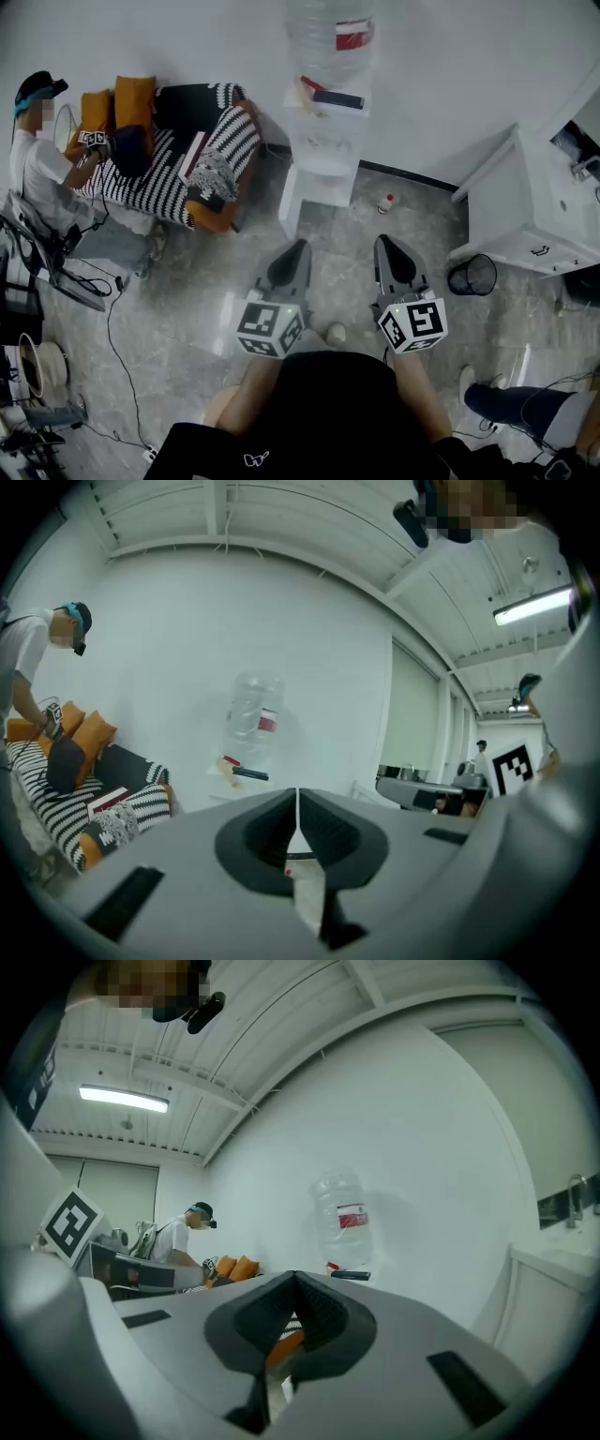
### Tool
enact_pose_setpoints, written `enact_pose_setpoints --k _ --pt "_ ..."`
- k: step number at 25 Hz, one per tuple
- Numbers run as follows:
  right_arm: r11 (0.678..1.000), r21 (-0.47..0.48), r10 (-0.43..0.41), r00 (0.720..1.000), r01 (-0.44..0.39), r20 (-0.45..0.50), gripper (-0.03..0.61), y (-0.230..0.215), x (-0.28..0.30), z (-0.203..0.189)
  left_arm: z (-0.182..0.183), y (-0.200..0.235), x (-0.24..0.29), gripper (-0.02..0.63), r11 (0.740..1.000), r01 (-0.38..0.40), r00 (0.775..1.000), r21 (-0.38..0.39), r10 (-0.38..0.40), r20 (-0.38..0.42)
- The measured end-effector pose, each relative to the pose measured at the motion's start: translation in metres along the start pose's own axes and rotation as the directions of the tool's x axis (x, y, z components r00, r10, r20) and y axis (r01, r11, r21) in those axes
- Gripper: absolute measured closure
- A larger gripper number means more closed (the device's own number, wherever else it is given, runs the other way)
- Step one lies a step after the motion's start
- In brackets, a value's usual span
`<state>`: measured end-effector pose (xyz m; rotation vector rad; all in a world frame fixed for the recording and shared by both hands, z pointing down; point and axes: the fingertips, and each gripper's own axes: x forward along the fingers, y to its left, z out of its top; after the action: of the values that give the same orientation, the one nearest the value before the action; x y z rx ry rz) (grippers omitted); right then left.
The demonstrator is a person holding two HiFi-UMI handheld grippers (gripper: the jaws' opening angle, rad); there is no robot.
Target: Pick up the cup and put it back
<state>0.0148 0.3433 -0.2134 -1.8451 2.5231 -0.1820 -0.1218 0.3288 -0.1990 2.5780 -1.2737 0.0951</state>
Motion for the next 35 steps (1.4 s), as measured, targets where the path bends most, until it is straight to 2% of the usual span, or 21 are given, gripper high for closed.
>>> enact_pose_setpoints --k 7,8,10,11,17,22,27,31,35 --pt "0.998 0.003 0.068 0.998 -0.068 -0.016 0.569 0.002 -0.004 -0.011 -0.012 -0.012 0.002 0.595 1.0 -0.01 1.0 -0.007 0.01 -0.018" --pt "0.997 0.005 0.079 0.997 -0.079 -0.023 0.558 0.001 -0.004 -0.014 -0.015 -0.013 0.003 0.595 1.0 -0.012 1.0 -0.008 0.012 -0.021" --pt "0.995 0.021 0.103 0.994 -0.102 -0.045 0.43 -0.002 -0.004 -0.024 -0.022 -0.014 0.006 0.595 1.0 -0.022 0.999 -0.013 0.022 -0.026" --pt "0.994 0.03 0.111 0.992 -0.11 -0.056 0.408 -0.004 -0.005 -0.03 -0.026 -0.015 0.006 0.595 0.999 -0.028 0.999 -0.018 0.028 -0.029" --pt "0.989 0.042 0.141 0.988 -0.139 -0.065 0.397 -0.011 0.012 -0.035 -0.039 -0.013 0.009 0.595 0.998 -0.044 0.998 -0.044 0.042 -0.051" --pt "0.98 0.022 0.2 0.976 -0.198 -0.087 0.365 -0.01 0.045 -0.044 -0.044 0.015 0.022 0.595 0.994 -0.089 0.995 -0.069 0.085 -0.054" --pt "0.972 0.039 0.237 0.955 -0.234 -0.179 0.364 -0.015 0.092 -0.087 -0.064 0.056 0.051 0.595 0.989 -0.121 0.99 -0.09 0.113 -0.082" --pt "0.97 0.068 0.242 0.944 -0.232 -0.224 0.365 -0.032 0.143 -0.126 -0.086 0.091 0.084 0.595 0.978 -0.146 0.986 -0.15 0.131 -0.108" --pt "0.966 0.092 0.258 0.936 -0.242 -0.241 0.364 -0.044 0.211 -0.148 -0.098 0.135 0.115 0.595 0.97 -0.177 0.979 -0.169 0.155 -0.131"
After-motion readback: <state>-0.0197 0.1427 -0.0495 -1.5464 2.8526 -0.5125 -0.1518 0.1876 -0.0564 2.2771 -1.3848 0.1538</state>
